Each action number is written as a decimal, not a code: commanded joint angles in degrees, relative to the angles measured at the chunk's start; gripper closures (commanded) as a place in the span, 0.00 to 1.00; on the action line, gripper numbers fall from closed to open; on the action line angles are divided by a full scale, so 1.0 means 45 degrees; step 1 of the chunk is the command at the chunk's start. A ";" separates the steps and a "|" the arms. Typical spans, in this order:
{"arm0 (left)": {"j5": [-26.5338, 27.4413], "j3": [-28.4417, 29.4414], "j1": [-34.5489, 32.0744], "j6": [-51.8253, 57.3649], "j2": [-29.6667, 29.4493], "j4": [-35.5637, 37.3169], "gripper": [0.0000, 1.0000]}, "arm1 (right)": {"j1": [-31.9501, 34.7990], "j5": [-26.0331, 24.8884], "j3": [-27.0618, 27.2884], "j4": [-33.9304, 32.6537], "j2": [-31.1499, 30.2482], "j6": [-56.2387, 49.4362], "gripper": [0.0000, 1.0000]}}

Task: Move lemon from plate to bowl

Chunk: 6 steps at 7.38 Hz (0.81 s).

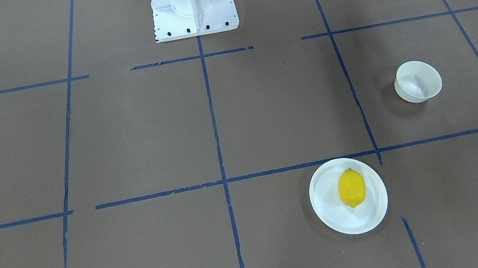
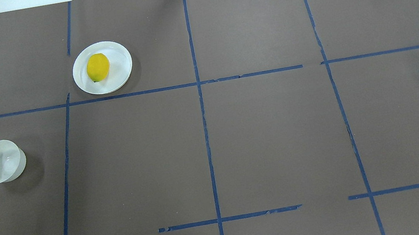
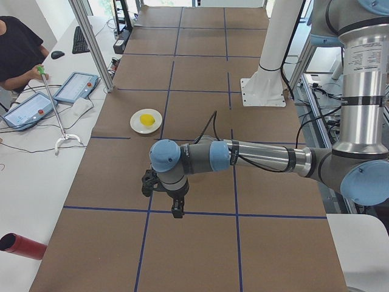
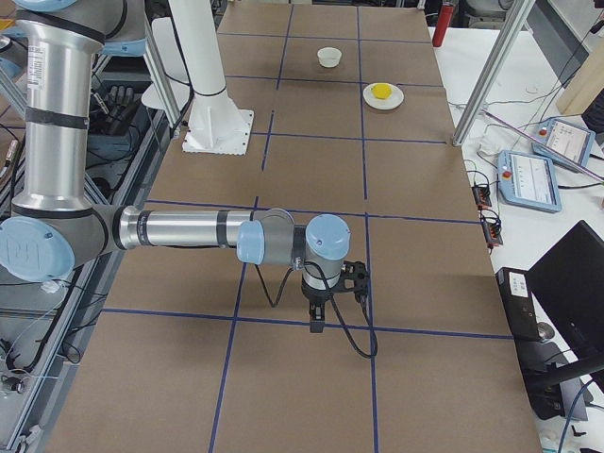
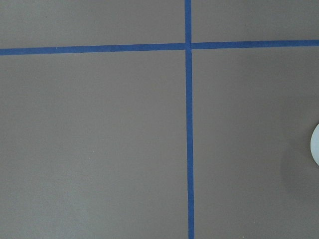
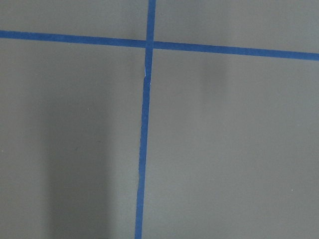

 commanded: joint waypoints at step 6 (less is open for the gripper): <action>-0.0126 -0.0206 -0.0007 -0.0154 0.0130 -0.0127 0.00 | 0.0000 0.0000 0.0000 0.0000 0.0000 0.0000 0.00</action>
